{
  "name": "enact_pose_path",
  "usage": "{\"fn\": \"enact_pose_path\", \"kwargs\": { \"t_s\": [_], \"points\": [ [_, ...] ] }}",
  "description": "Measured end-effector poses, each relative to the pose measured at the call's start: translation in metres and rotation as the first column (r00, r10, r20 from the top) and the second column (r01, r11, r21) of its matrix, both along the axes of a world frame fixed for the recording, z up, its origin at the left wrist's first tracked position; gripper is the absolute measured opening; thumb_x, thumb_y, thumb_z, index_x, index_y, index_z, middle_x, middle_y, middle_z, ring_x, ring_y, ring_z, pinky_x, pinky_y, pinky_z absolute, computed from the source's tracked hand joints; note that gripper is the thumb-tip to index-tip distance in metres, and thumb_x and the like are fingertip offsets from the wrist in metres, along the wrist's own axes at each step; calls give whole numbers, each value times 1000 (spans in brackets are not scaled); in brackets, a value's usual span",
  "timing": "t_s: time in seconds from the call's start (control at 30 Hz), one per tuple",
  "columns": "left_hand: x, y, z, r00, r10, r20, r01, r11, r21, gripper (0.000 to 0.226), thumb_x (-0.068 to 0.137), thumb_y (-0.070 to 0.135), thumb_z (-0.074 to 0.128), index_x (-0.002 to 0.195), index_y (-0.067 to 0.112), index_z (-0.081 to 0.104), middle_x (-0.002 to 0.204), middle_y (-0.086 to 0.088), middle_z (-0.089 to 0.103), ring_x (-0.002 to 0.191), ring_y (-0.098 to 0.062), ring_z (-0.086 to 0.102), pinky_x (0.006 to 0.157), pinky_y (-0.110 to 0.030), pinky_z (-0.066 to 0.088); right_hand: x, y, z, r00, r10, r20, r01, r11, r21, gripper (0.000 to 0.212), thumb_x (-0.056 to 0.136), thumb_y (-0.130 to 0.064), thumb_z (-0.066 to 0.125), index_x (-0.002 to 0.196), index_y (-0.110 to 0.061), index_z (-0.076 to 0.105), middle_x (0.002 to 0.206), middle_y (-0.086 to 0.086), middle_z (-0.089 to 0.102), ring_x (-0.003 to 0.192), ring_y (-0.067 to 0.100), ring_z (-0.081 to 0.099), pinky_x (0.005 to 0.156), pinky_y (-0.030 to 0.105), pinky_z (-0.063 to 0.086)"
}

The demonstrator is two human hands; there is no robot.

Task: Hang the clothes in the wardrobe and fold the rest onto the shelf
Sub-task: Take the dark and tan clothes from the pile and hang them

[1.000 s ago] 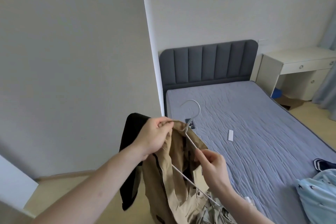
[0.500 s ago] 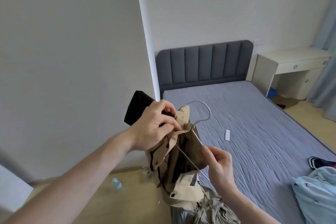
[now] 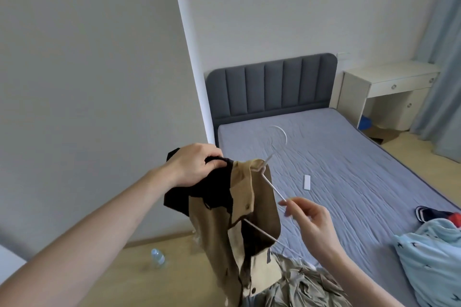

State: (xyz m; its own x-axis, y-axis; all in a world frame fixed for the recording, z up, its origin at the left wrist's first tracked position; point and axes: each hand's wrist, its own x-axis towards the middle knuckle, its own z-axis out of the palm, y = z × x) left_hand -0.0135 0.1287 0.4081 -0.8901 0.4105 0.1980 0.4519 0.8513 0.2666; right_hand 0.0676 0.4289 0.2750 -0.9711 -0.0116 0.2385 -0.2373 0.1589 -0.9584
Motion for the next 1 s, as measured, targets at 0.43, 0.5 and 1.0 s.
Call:
{"fn": "enact_pose_path", "kwargs": {
  "t_s": [0.43, 0.5, 1.0],
  "points": [
    [9, -13, 13, 990, 123, -74, -104, 968, 230, 31, 100, 35, 61, 75, 52, 63, 78, 27, 67, 77, 0, 62, 68, -23, 42, 2, -20, -64, 835, -9, 550, -47, 995, 87, 48, 91, -46, 72, 132, -26, 58, 120, -10, 65, 102, 3, 64, 75, 21, 52],
    [12, -16, 17, 991, 122, -61, -102, 960, 262, 22, 100, 36, 61, 80, 40, 68, 78, 19, 69, 78, -6, 65, 71, -32, 48, -8, -35, -61, 851, -10, 525, -71, 988, 134, 54, 88, -50, 73, 135, -25, 59, 125, -9, 64, 108, 7, 64, 86, 27, 53],
    [45, -50, 36, 985, 169, -37, -144, 919, 367, 23, 102, 33, 60, 85, 24, 72, 72, 3, 68, 70, -18, 65, 67, -36, 49, -37, -70, -61, 849, -126, 513, -55, 945, 323, 20, 88, -25, 59, 76, -28, 75, 71, -7, 74, 64, 7, 66, 60, 25, 48]
  ]
}}
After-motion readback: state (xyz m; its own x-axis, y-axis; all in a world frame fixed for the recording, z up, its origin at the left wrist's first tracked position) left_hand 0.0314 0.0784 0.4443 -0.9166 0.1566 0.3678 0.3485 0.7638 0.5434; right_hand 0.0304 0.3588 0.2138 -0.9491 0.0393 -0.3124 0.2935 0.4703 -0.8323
